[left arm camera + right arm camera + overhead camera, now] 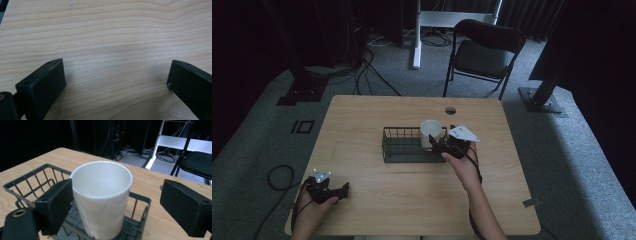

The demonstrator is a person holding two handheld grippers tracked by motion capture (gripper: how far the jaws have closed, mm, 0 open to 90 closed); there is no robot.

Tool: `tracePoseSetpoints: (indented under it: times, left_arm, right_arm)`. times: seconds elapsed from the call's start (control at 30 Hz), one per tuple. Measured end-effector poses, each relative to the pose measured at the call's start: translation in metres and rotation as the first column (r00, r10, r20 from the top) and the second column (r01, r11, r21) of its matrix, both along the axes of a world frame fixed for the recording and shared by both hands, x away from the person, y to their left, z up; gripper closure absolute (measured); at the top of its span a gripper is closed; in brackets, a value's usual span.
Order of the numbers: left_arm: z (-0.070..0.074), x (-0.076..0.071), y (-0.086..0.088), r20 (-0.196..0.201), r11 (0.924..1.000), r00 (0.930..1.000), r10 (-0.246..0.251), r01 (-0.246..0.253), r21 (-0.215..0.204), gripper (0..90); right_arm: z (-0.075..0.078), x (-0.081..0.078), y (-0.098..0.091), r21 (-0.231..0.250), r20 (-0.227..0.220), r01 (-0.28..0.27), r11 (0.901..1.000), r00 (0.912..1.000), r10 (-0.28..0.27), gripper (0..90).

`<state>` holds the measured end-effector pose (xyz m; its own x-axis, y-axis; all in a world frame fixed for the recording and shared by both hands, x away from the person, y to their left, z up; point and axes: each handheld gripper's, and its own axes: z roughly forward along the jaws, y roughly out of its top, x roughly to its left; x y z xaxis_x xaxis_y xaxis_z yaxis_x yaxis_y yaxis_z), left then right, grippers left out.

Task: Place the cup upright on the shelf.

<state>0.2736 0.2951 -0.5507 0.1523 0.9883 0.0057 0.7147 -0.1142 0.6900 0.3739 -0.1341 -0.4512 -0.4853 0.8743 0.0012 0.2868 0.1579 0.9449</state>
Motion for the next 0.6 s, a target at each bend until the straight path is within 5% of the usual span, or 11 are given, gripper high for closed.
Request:
tracePoseSetpoints:
  times: [0.6]
  left_arm:
    - [0.0, 0.0, 0.0, 0.001, 1.0, 1.0, -0.001, 0.001, 0.0, 2.0]
  right_arm:
    - [-0.02, -0.021, -0.023, -0.005, -0.019, 0.004, 1.0, 0.9998, -0.004, 11.3]
